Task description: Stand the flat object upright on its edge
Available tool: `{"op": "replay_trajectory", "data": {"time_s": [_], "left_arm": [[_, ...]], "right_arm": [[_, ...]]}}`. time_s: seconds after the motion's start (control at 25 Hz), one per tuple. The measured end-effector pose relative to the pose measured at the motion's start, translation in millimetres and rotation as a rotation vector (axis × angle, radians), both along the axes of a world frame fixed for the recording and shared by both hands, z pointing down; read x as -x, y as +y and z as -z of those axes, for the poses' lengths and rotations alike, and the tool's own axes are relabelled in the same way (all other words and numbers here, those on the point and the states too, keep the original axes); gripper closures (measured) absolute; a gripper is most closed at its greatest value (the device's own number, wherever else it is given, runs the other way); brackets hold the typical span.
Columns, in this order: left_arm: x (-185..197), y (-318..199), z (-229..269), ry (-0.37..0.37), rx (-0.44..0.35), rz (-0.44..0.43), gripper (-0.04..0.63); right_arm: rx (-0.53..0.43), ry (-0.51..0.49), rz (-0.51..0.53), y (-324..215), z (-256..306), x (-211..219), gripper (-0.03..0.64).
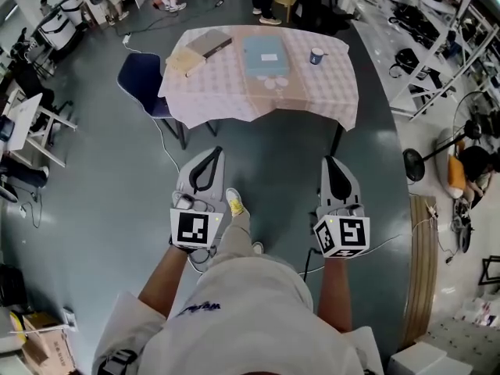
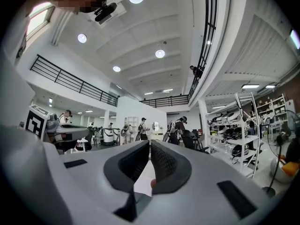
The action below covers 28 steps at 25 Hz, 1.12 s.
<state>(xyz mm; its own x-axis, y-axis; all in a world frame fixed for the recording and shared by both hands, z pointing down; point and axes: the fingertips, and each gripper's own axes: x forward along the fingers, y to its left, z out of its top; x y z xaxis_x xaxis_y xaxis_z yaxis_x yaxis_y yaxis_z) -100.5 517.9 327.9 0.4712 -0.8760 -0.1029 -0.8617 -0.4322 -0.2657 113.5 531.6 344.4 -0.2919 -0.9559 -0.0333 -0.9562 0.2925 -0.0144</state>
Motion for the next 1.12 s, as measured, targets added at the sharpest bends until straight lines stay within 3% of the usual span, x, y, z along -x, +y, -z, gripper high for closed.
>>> {"op": "replay_trajectory", "data": {"time_s": [0.56,0.96,1.12], "left_arm": [[-7.3,-10.8,-4.0,-0.006,0.023,-0.019,0.555],[3.0,-22.2,-11.3,0.014,0.049,0.004,0.44],[6.6,-28.0,-12.9,0.011,0.047,0.022,0.403]], "right_arm": [[0.03,0.008,-0.008,-7.3,-4.6,-10.0,0.543],[0.056,-0.01,-0.028,-14.3,-12.8,-18.8,0.453],[0.069,0.006,-0.008,-20.8,-17.2,-15.9,0.446]]}}
